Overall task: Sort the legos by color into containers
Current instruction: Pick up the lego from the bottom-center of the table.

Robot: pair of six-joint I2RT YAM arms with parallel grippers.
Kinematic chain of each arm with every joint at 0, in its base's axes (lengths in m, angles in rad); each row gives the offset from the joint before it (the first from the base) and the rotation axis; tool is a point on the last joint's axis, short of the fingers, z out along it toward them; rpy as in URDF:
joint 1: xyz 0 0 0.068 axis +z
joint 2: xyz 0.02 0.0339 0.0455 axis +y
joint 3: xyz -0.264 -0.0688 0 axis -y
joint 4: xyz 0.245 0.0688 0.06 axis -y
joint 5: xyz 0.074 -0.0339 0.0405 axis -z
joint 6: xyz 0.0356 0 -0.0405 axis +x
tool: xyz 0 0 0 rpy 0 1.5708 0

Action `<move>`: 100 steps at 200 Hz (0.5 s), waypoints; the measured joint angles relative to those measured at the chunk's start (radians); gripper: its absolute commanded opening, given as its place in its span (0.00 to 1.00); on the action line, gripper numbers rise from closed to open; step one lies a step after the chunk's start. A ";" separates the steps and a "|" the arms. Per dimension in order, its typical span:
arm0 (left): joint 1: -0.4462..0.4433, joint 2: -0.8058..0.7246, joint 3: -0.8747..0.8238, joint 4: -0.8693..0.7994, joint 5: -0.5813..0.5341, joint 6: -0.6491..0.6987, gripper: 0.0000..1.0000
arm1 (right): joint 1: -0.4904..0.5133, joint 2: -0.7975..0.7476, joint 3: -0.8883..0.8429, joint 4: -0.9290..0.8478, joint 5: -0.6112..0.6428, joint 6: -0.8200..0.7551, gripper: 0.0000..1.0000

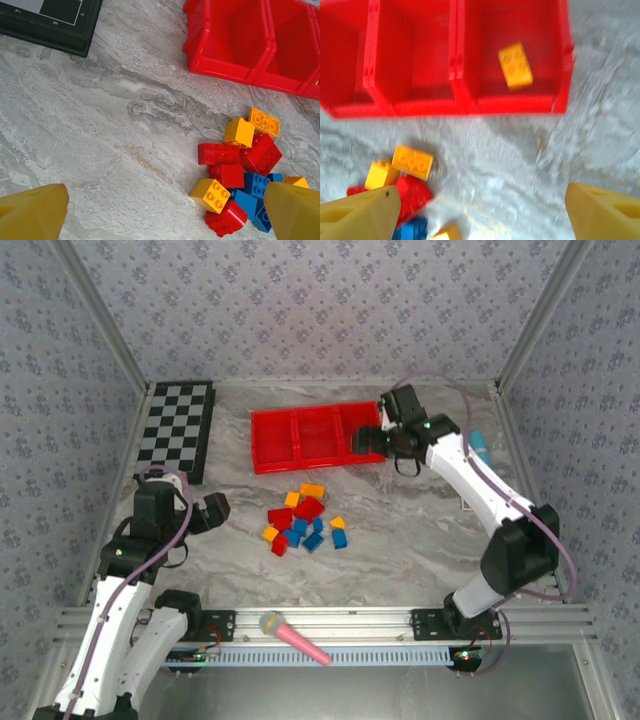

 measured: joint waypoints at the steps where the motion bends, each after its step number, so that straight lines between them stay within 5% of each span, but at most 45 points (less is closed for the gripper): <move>1: 0.000 0.000 0.000 0.000 0.000 0.000 1.00 | 0.003 -0.003 -0.005 0.001 0.000 0.000 0.90; 29: -0.010 0.008 0.000 0.000 0.001 0.000 1.00 | 0.132 -0.124 -0.232 -0.003 0.013 0.105 1.00; 100: -0.012 0.008 0.000 0.000 0.001 0.000 1.00 | 0.410 -0.171 -0.454 -0.009 0.061 0.368 0.93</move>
